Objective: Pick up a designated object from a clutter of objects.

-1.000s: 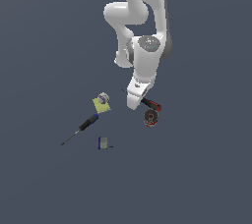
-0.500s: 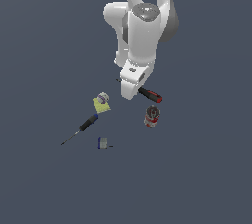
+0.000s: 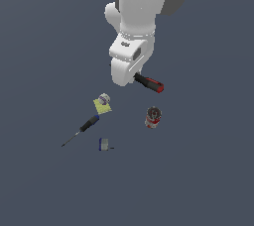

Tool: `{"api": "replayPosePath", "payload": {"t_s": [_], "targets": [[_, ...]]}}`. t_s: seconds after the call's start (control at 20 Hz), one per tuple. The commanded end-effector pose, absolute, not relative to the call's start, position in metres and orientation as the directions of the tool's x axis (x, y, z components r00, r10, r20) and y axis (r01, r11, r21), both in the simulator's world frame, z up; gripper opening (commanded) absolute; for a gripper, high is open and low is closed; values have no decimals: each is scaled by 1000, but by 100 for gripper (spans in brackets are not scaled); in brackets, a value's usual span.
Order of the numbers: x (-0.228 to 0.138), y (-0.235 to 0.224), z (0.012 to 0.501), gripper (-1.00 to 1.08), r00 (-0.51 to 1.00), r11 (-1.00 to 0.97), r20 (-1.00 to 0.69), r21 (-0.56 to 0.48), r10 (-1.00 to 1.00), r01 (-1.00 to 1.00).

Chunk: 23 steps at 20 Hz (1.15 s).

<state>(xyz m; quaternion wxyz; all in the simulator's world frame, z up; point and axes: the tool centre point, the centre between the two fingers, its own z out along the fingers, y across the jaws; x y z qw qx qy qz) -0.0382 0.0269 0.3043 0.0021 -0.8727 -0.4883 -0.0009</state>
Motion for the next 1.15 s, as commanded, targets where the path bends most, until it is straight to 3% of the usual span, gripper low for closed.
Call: {"api": "replayPosePath", "payload": {"t_s": [0.0, 0.55, 1.1], "targets": [[-33, 21, 328, -100, 524, -524, 3, -2, 852, 852], [-14, 4, 391, -100, 526, -526, 0, 0, 851, 851], [-10, 1, 402, -100, 526, -526, 0, 0, 851, 851]]}}
